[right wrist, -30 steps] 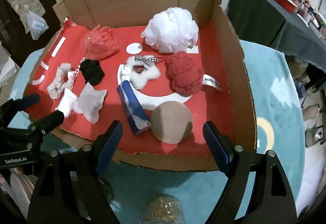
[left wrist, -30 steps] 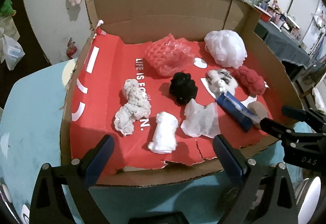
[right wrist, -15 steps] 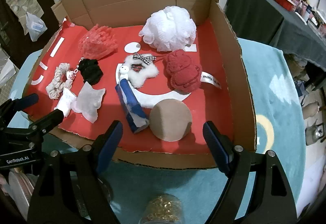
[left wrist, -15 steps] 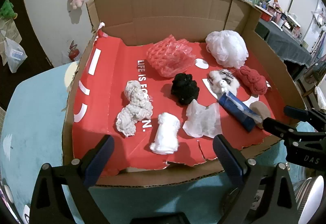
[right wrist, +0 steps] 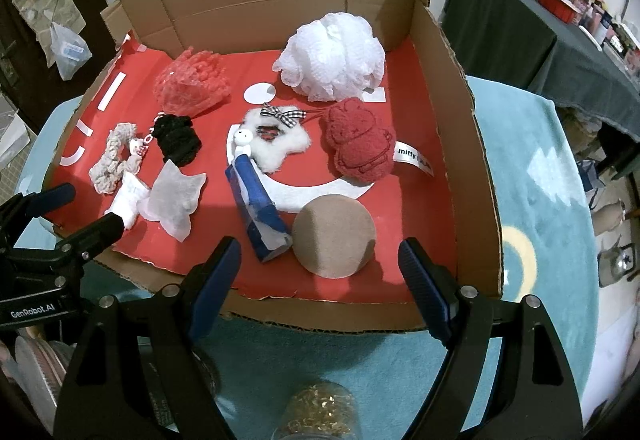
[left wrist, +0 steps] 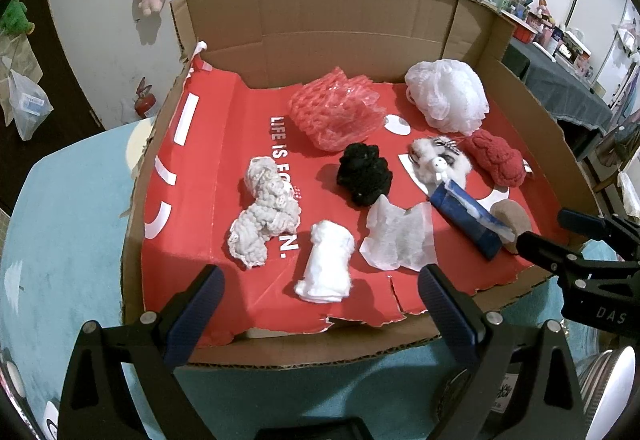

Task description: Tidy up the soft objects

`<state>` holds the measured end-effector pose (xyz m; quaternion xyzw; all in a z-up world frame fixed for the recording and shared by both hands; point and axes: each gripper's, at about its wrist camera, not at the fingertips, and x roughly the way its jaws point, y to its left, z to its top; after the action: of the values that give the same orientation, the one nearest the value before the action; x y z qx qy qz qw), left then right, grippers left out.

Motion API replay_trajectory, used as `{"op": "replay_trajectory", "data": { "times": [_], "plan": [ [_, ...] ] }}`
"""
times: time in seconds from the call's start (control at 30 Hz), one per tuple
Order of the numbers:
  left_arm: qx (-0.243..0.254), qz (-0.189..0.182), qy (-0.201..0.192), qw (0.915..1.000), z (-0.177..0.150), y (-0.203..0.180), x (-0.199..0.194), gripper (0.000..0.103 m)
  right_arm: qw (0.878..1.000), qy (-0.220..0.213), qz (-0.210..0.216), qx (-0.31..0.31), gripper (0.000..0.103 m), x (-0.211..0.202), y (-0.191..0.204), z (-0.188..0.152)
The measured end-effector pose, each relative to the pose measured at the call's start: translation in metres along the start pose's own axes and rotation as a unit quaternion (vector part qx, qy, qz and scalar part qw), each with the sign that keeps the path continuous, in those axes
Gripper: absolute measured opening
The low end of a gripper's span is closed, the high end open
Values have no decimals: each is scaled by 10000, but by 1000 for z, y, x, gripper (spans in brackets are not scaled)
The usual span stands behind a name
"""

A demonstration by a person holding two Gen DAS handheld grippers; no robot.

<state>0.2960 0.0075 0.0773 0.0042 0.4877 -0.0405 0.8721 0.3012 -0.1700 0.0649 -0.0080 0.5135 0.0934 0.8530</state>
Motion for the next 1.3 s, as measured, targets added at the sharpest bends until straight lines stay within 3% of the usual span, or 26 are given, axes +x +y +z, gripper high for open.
{"op": "replay_trajectory", "data": {
  "times": [1.3],
  "plan": [
    [-16, 34, 8, 10000, 0, 1, 3, 99, 10000, 20, -15, -40, 81, 0, 1, 0]
  ]
}}
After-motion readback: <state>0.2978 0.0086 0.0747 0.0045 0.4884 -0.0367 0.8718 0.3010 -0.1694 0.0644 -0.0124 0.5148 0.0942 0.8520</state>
